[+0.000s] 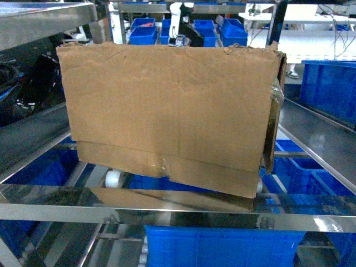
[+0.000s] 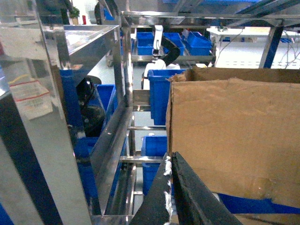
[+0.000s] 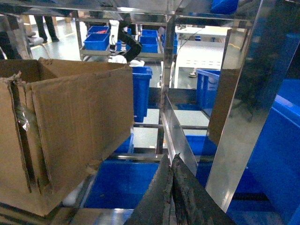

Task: Sort boxes to right shelf from conveyor

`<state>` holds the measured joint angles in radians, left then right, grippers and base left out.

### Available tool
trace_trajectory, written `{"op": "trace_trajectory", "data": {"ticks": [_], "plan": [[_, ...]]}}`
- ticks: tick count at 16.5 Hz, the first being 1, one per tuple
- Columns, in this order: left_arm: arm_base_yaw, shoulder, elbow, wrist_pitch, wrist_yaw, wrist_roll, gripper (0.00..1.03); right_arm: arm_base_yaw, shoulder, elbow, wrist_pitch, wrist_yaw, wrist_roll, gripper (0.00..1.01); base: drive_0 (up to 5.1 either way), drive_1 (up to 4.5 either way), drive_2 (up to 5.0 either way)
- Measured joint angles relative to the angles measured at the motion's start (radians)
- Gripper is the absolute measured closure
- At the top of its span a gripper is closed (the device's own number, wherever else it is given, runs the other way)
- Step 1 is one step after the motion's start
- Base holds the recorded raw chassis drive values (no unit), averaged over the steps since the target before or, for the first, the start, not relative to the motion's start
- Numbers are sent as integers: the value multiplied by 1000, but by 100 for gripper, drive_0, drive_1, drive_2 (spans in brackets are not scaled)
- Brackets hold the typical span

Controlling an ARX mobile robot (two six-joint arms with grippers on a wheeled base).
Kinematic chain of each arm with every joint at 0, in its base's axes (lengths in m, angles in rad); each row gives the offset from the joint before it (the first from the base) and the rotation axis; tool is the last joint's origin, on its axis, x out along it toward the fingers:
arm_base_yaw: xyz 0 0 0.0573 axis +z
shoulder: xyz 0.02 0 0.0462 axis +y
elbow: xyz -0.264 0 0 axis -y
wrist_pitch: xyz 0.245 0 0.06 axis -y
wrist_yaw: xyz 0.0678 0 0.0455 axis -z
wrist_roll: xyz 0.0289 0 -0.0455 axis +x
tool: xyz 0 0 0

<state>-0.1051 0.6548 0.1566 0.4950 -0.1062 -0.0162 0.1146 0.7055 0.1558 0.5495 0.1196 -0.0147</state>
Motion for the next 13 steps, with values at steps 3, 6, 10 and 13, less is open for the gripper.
{"op": "trace_trajectory", "data": {"ticks": [3, 6, 10, 13], "plan": [[111, -96, -55, -43, 92, 0, 101, -98, -102, -58, -53, -109, 0, 99, 0, 0, 0], [102, -188, -94, -97, 106, 2, 101, -115, -201, -95, -111, -120, 0, 99, 0, 0, 0], [103, -295, -135, -133, 106, 2, 101, -115, -306, -141, -149, -120, 1, 99, 0, 0, 0], [103, -368, -141, -203, 106, 2, 101, -115, -393, -141, -230, -120, 0, 99, 0, 0, 0]]}}
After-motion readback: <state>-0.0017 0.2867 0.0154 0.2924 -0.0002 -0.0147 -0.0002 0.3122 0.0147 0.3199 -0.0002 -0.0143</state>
